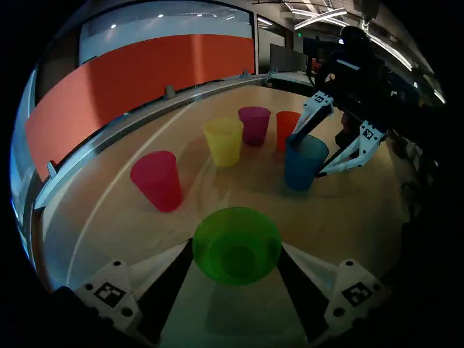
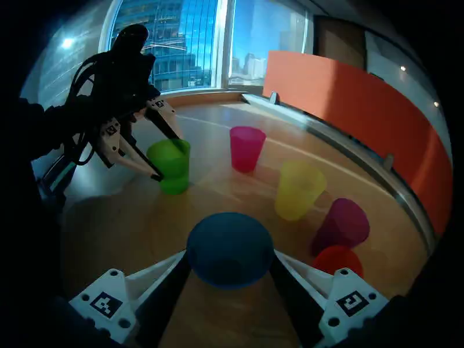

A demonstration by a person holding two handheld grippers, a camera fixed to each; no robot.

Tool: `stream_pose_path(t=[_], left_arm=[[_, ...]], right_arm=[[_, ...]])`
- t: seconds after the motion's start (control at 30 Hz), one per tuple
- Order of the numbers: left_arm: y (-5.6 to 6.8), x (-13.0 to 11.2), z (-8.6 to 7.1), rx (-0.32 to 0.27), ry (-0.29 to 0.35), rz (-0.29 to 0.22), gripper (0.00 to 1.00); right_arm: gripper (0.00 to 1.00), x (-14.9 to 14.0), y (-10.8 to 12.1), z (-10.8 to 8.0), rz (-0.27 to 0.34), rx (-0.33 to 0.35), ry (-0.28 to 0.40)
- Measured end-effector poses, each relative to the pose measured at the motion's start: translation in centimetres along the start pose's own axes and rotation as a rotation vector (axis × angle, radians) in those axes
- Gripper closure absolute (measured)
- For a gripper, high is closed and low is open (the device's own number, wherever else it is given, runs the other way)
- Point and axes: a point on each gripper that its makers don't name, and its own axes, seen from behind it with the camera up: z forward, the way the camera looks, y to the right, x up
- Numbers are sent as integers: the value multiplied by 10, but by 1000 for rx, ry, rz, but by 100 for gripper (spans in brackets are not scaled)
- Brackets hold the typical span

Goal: Pour water

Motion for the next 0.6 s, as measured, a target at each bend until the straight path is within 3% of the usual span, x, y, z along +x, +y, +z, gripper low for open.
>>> stream_pose_path(t=[0.37,0.6], left_arm=[[-1,-5,-6,2,-9,-19,4],[-3,-20,-14,30,-33,-4,4]], right_arm=[[0,1,-2,-8,-6,-8,4],[0,-8,-5,-24,0,-26,-1]])
